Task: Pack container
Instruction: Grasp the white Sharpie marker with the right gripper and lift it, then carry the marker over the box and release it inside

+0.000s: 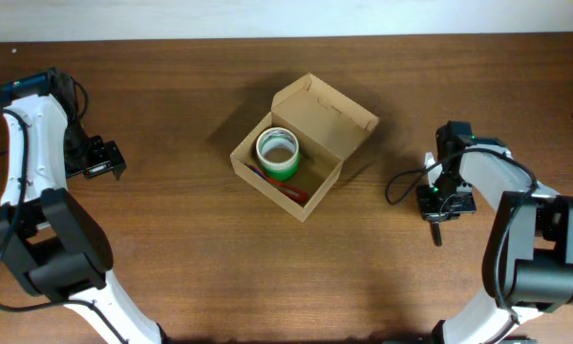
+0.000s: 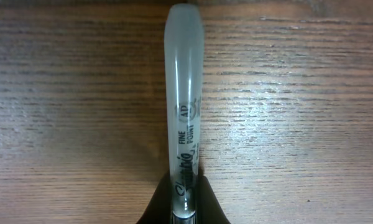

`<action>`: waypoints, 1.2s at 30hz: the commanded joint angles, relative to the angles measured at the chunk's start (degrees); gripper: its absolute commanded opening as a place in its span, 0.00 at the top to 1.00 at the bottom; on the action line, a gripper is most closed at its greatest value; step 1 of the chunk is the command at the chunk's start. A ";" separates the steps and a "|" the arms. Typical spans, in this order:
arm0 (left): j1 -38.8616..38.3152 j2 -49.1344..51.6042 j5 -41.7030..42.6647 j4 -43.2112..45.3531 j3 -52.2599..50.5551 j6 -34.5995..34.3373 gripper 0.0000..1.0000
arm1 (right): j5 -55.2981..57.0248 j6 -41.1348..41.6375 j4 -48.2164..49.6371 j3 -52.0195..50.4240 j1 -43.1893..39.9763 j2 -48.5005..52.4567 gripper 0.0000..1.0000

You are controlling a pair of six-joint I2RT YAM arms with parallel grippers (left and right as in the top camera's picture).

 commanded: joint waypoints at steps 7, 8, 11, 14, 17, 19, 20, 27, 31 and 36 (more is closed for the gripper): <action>0.13 0.15 0.39 0.00 -0.22 0.72 0.00 | -15.19 -0.50 -17.11 25.94 0.90 0.83 0.96; 0.13 0.15 0.39 0.00 -0.22 0.72 0.00 | -15.98 -0.50 -19.71 30.42 1.11 0.46 0.96; 0.13 0.15 0.39 -0.02 -0.22 0.72 0.00 | -16.06 -0.50 -26.99 46.66 2.95 -0.31 0.96; 0.13 0.15 0.42 0.00 -0.22 0.72 0.00 | -16.06 -0.50 -30.77 62.12 6.34 -0.28 0.96; 0.13 0.15 0.39 0.00 -0.22 0.72 0.00 | -16.04 -1.97 -31.28 74.62 13.81 -0.28 0.96; 0.13 0.15 0.39 0.00 -0.22 0.72 0.00 | -14.84 -3.15 -31.28 77.20 18.88 -0.28 0.96; 0.13 0.15 0.39 -0.02 -0.22 0.72 0.00 | -12.52 -3.15 -31.30 77.46 22.36 -0.28 0.96; 0.13 0.15 0.39 0.00 -0.22 0.70 0.00 | 1.51 -3.06 -32.68 72.02 40.52 5.49 0.96; 0.13 0.15 0.42 0.00 -0.22 0.72 0.00 | 0.24 -2.43 -31.65 68.00 43.56 11.67 0.96; 0.13 0.15 0.39 -0.02 -0.22 0.72 0.00 | -4.98 -2.43 -30.03 64.92 44.30 18.71 0.96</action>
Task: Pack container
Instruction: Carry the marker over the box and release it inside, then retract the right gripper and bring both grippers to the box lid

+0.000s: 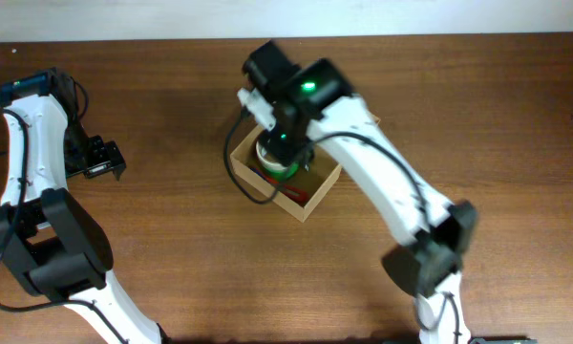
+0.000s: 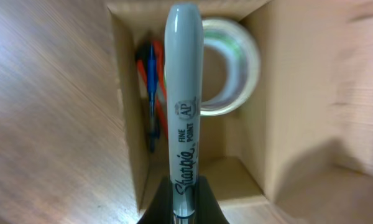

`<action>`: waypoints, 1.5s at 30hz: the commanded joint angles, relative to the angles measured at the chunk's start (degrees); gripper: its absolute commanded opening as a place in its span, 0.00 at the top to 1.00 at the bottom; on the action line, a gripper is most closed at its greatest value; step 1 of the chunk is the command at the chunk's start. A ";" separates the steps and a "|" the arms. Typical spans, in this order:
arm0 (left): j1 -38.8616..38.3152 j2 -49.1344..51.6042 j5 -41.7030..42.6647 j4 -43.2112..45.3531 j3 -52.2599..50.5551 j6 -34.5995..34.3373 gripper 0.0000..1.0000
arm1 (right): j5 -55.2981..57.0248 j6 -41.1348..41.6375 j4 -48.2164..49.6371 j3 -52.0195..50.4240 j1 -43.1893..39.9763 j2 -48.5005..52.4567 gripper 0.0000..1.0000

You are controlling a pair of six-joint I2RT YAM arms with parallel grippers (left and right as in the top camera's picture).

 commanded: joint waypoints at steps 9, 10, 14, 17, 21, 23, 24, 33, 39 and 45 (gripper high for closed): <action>0.13 0.15 0.39 -0.02 -0.22 0.74 0.00 | -6.47 0.07 4.52 -6.21 0.79 5.11 0.96; 0.13 0.15 0.39 -0.02 -0.22 0.74 0.00 | -7.26 0.04 4.81 -6.93 0.79 5.11 0.96; 0.13 0.15 0.39 -0.02 -0.22 0.74 0.00 | -8.13 0.07 6.78 -9.99 1.42 5.11 0.96; 0.13 0.15 0.39 -0.02 -0.22 0.74 0.00 | -8.13 0.07 7.74 -12.11 2.08 5.11 0.96; 0.13 0.15 0.39 0.00 -0.22 0.74 0.00 | -8.11 0.04 8.41 -12.98 2.67 5.11 0.91; 0.13 0.15 0.39 0.00 -0.22 0.74 0.00 | -8.07 0.04 8.55 -12.98 2.64 5.11 0.73; 0.13 0.15 0.39 0.00 -0.22 0.74 0.00 | -7.96 0.04 8.57 -12.96 2.54 5.11 0.65; 0.13 0.15 0.39 0.00 -0.22 0.72 0.00 | 0.09 0.09 2.84 -1.62 2.49 1.42 0.62; 0.13 0.15 0.39 0.00 -0.22 0.74 0.00 | 7.13 1.20 -4.20 12.41 1.01 -5.84 0.60; 0.13 0.15 0.39 -0.02 -0.22 0.74 0.00 | 10.97 5.29 -3.39 3.91 -12.07 -20.24 0.59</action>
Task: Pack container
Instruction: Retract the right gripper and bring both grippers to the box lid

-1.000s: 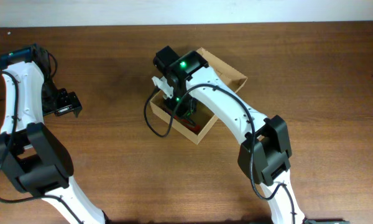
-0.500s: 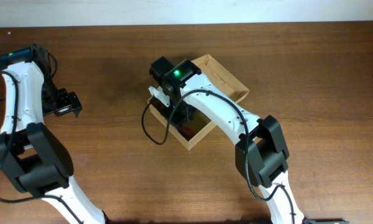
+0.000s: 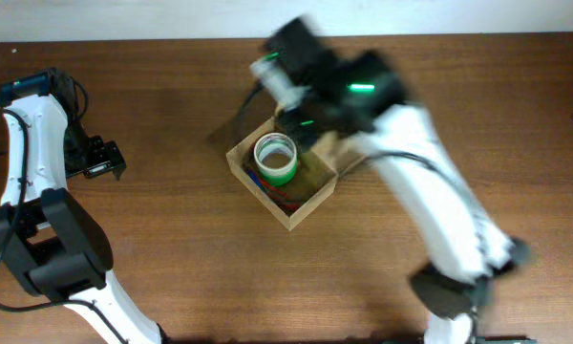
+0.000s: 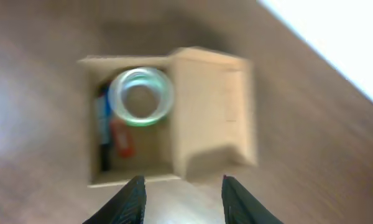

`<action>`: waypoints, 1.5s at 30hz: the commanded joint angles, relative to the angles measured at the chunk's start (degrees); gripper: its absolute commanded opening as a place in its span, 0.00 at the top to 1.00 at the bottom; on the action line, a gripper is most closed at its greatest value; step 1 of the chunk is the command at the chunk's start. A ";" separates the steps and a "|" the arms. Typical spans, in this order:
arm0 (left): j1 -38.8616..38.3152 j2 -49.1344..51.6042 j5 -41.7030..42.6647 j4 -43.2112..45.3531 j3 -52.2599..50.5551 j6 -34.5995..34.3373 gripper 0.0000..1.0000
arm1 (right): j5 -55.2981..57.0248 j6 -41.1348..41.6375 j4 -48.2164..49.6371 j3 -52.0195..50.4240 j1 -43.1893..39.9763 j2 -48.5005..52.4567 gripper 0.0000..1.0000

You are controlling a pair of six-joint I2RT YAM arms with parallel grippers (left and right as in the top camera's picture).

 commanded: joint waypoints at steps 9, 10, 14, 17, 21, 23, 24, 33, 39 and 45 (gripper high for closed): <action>-0.02 0.15 22.38 9.16 1.53 11.87 0.25 | -13.31 9.01 16.35 -47.45 -36.94 -24.94 0.59; -0.20 0.15 25.22 9.86 2.80 13.16 0.44 | -15.13 10.78 17.40 -51.49 -37.62 -24.28 0.60; -1.99 0.15 26.32 12.00 10.45 13.57 0.98 | -20.50 15.80 25.83 -62.55 -36.76 -21.55 0.68; -3.89 0.15 26.03 12.81 17.22 15.89 0.98 | -21.75 20.57 31.82 -66.69 -34.75 -18.99 0.72; -6.51 0.15 23.47 12.41 24.65 17.44 0.99 | -23.19 24.13 36.17 -67.80 -31.89 -13.66 0.84; -7.65 0.15 22.88 11.67 26.64 17.55 0.99 | -25.22 24.26 38.40 -67.80 -30.71 -10.84 0.87; -8.33 0.15 22.75 11.28 27.15 17.66 0.99 | -27.52 24.59 40.28 -67.80 -29.86 -9.16 0.88; -11.58 0.15 17.22 7.26 27.30 18.69 0.99 | -36.57 34.62 67.06 -67.80 -25.62 2.10 0.90; -11.67 1.22 17.27 7.15 27.28 17.68 0.98 | -39.67 32.85 73.72 -67.80 -25.57 2.89 0.91; -13.79 6.05 17.68 6.64 27.28 16.57 0.99 | -45.79 32.74 79.69 -67.78 -25.57 2.89 0.90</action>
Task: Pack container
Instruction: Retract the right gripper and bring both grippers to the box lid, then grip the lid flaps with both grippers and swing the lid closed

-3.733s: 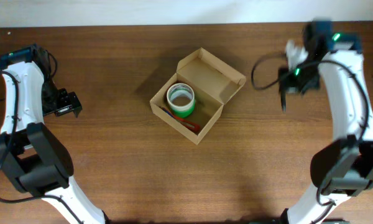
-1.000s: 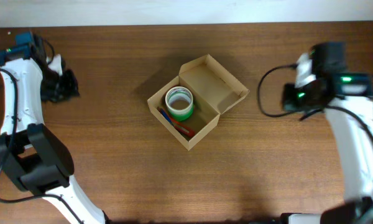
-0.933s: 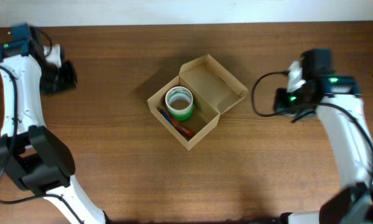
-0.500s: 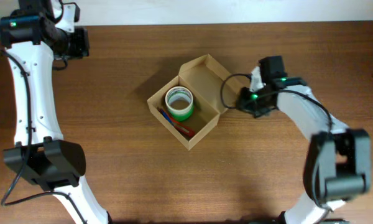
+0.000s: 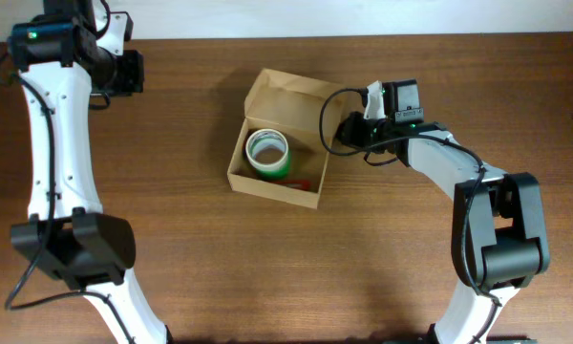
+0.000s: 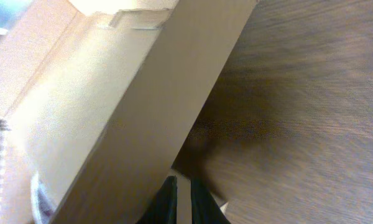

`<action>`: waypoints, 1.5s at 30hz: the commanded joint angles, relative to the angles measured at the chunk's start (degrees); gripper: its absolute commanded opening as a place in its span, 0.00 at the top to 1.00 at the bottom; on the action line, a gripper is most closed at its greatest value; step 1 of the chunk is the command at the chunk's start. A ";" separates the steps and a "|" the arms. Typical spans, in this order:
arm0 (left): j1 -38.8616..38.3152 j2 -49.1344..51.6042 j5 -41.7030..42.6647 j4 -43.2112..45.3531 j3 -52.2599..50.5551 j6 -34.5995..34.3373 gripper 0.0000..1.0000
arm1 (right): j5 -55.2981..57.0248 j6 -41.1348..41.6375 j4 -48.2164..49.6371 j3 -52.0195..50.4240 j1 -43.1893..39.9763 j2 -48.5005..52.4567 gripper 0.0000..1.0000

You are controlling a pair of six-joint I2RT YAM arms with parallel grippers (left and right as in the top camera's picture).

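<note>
The open cardboard box (image 5: 267, 187) stands mid-table with its lid (image 5: 291, 91) raised at the far side. Inside lie a green tape roll (image 5: 267, 151) and a red tool (image 5: 303, 183); no marker shows. My right gripper (image 5: 348, 130) is at the box's right side. In the right wrist view the right gripper (image 6: 184, 200) has its jaws closed to a thin gap, with a strip of the cardboard flap (image 6: 143, 124) between them. My left gripper (image 5: 126, 69) hangs at the far left corner, too dark to read.
The right arm's black cable (image 5: 327, 113) loops over the box's right edge. The table's far edge (image 5: 439, 38) runs along the top against a white wall. Bare wood (image 6: 311, 93) lies to the right of the box.
My right gripper was open, high above the box; now it is low at the box's right side, shut on the flap. The box sits turned squarer. The left arm has moved to the far-left corner.
My right gripper first held a Sharpie marker above bare table at the right. Then it held the marker over the open box. Then it was open and empty above the box. Now it grips the box's flap.
</note>
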 commanded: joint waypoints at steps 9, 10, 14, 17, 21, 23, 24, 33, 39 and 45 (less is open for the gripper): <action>-8.39 13.27 5.49 4.00 0.42 -4.09 0.99 | -6.64 -0.59 2.03 -0.02 0.11 0.50 0.90; -8.92 14.16 6.43 4.46 0.42 -4.35 0.99 | -6.19 -0.57 2.03 -0.02 0.09 0.50 0.91; -9.64 17.18 12.44 7.04 0.42 -5.68 0.99 | -4.87 -0.52 2.03 -0.02 0.11 0.50 0.91; -9.03 18.97 16.85 9.42 0.42 -8.11 0.99 | -4.46 -0.11 2.03 -0.02 0.11 0.50 0.91; -8.07 22.14 22.69 11.19 0.42 -10.01 0.98 | -2.82 1.88 2.05 -0.02 0.11 0.50 0.94; -7.74 24.81 27.63 12.24 0.42 -11.15 0.98 | -1.68 3.37 2.14 -0.02 0.11 0.50 0.96; -7.74 25.75 28.85 12.57 0.42 -11.69 0.98 | -1.40 3.56 2.25 -0.02 0.11 0.50 0.96; -7.74 31.56 39.98 17.27 0.42 -15.02 0.98 | 2.14 6.69 3.15 -0.04 0.22 1.18 0.96; -7.74 32.63 48.63 23.45 0.42 -18.62 0.99 | -2.84 9.16 8.72 -0.04 0.22 5.20 0.96; -7.72 32.61 55.39 26.45 0.46 -19.08 0.99 | -9.09 10.40 17.90 -0.02 0.22 7.02 0.96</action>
